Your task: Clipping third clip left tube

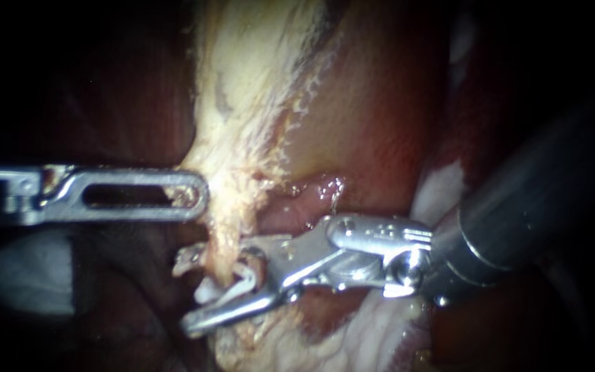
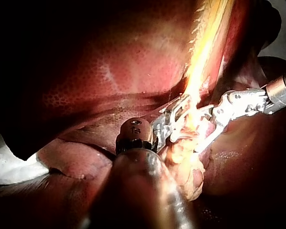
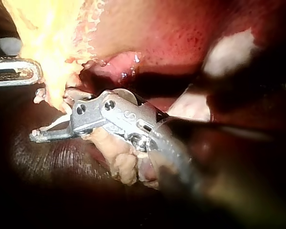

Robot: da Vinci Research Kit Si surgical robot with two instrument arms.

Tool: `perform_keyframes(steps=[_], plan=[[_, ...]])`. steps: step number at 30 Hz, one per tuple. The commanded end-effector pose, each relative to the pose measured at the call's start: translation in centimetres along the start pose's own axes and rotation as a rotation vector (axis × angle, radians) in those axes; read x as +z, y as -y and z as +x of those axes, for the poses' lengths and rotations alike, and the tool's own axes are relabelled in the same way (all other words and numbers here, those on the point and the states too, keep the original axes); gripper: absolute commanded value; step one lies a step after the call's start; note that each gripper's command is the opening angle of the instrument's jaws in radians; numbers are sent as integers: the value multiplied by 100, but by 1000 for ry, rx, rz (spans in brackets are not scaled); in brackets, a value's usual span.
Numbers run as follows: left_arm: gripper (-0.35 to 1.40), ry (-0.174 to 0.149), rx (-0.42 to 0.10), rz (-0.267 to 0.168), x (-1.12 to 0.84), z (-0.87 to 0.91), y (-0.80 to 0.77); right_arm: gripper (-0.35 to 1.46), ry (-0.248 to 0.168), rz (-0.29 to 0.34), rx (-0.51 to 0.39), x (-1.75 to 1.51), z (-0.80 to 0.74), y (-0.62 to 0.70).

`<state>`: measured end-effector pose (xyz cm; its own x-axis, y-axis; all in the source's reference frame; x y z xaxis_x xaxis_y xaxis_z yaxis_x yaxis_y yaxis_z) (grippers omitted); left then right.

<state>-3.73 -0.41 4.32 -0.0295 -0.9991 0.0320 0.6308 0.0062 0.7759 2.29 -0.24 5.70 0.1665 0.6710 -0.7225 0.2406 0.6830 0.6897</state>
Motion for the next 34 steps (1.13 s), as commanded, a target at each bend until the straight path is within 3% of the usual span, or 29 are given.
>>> perform_keyframes(steps=[1, 11, 13, 15, 16, 22, 34], plan=[[-35, 0, 0, -1, 0, 0, 0, 55, -1, 1, 1, -1, 2, 1], [-35, 1, 0, -1, 2, 1, 1, 44, -3, -2, 5, -1, 7, -5], [-35, 2, 0, -2, 3, 1, 1, 23, -3, -2, 4, -2, 3, -7], [-35, 2, 0, -2, 3, 1, 1, -25, -1, 0, 0, -6, -5, -7], [-35, 2, 0, -2, 3, 1, 1, -35, 0, -2, 5, -8, -8, -7], [-35, 2, 0, -1, 3, 1, 1, -35, -1, -38, 22, -14, -18, -15], [-35, 1, 0, -1, 3, 1, 1, -35, -4, -37, 26, -11, -19, -13]])
